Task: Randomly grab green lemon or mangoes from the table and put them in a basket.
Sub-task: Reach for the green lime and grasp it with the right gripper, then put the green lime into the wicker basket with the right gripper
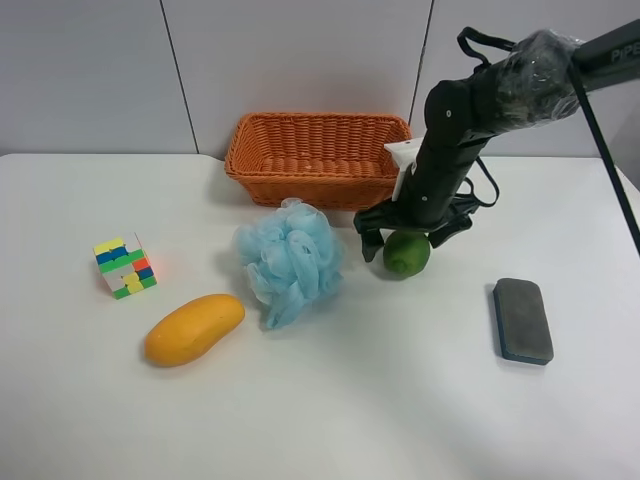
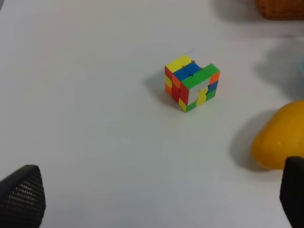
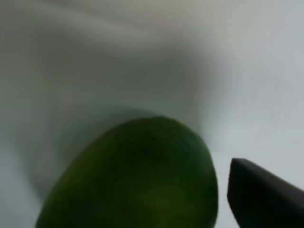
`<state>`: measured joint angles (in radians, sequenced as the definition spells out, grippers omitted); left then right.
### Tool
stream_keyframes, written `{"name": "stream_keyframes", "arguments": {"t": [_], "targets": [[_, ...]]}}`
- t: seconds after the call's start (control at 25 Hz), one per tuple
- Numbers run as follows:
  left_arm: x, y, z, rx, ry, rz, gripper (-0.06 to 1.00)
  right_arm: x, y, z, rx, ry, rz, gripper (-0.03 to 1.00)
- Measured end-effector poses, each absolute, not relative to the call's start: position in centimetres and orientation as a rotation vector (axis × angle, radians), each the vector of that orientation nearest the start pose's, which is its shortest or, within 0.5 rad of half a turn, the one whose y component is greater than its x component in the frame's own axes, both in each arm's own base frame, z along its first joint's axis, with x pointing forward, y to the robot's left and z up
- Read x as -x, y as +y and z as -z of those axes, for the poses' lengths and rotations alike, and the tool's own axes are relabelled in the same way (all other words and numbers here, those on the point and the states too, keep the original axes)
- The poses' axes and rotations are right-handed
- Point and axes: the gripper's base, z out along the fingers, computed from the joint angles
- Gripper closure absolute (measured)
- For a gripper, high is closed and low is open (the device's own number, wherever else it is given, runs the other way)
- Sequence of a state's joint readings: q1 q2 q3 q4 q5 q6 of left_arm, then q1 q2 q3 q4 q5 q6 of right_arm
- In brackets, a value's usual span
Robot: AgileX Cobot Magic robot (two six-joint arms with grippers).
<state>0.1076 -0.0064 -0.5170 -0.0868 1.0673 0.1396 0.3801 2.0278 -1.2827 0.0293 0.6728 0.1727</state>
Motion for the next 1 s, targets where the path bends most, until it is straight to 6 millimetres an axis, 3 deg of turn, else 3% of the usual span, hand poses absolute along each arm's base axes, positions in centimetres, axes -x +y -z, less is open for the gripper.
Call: {"name": "stream_keyframes", "arguments": {"t": [0.36, 0.44, 0.56, 1.0], "targets": [[0.76, -0.78, -28.16, -0.038, 2.025, -0.053, -0.05, -36.30, 14.68, -13.01, 0.274, 2.926, -0.116, -0.02], [0.75, -0.78, -28.17, -0.038, 2.024, -0.053, -0.05, -36.30, 14.68, -13.01, 0.274, 2.926, -0.116, 0.04], [0.75, -0.78, -28.17, -0.038, 2.024, -0.053, -0.05, -36.30, 14.68, -13.01, 0.274, 2.926, -0.116, 0.25], [0.75, -0.78, -28.17, -0.038, 2.024, -0.053, -0.05, -36.30, 14.68, -13.01, 0.274, 2.926, -0.116, 0.25]]}}
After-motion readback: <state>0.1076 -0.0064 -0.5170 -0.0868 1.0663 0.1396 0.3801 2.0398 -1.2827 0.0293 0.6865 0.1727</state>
